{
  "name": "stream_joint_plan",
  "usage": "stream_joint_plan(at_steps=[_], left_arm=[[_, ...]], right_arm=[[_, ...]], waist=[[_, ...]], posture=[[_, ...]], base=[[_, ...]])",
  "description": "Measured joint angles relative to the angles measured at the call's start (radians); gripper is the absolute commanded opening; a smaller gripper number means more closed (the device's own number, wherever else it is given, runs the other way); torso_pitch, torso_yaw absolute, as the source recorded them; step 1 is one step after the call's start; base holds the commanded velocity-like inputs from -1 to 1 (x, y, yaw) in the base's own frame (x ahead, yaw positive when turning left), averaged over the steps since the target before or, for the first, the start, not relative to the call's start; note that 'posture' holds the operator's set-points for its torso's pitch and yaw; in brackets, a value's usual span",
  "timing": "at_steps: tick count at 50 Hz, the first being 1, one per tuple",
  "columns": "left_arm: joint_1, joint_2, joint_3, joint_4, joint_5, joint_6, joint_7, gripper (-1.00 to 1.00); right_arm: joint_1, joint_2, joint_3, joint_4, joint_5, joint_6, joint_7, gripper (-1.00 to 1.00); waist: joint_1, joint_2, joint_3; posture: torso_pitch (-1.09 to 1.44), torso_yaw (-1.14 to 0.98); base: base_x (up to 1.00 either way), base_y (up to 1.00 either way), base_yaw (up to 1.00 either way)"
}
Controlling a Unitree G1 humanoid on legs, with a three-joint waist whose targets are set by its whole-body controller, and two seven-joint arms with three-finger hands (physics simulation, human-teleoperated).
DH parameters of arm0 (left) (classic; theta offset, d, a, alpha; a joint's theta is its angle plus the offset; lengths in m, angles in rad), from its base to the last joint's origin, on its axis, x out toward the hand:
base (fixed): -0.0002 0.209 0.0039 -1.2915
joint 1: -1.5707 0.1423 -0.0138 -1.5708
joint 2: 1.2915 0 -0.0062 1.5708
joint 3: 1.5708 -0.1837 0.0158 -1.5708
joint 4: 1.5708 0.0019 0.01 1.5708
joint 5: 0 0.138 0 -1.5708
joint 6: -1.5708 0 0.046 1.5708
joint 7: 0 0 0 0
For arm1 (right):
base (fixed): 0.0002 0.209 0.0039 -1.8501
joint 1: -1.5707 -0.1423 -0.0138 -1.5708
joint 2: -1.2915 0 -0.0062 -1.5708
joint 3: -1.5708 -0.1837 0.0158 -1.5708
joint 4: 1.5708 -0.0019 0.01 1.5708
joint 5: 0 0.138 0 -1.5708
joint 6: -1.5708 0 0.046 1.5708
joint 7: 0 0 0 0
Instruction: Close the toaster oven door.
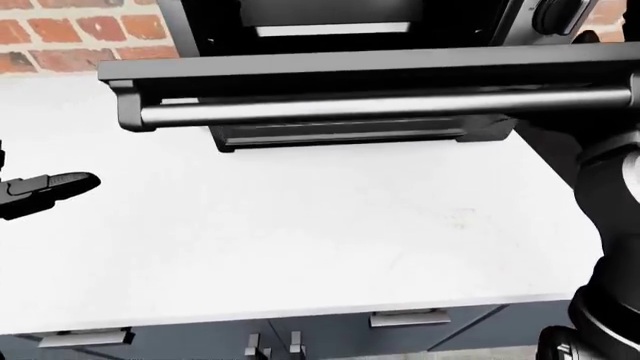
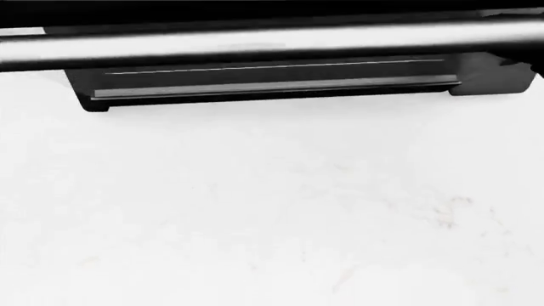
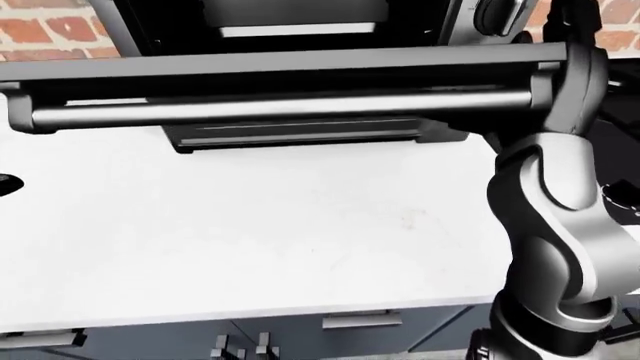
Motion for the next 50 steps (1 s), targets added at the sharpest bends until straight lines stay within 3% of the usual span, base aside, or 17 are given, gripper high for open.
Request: stream_joint_plan(at_steps=[19, 33, 50], left_arm=[[0.007, -0.02, -0.011, -0.041, 0.002, 0.022, -0.004, 1.0], [0.027, -0.102, -0.058, -0.222, -0.015, 0.116, -0.018, 1.0], [0.037, -0.131, -0.046, -0.277, -0.005, 0.156, -0.026, 1.0]], right_arm=[[-0.103, 0.001, 0.042, 0.103, -0.104, -0.025, 0.027, 1.0], [-0.178, -0.001, 0.067, 0.185, -0.195, -0.017, 0.083, 1.0], [-0.237, 0.007, 0.089, 0.304, -0.305, -0.083, 0.157, 1.0]], waist=[[0.0, -0.002, -0.003], [0.001, -0.001, -0.005], [-0.002, -0.004, -0.005]], posture=[[0.0, 0.0], [0.0, 0.0], [0.0, 0.0]], base=[[0.0, 0.0, 0.0], [0.0, 0.0, 0.0], [0.0, 0.0, 0.0]])
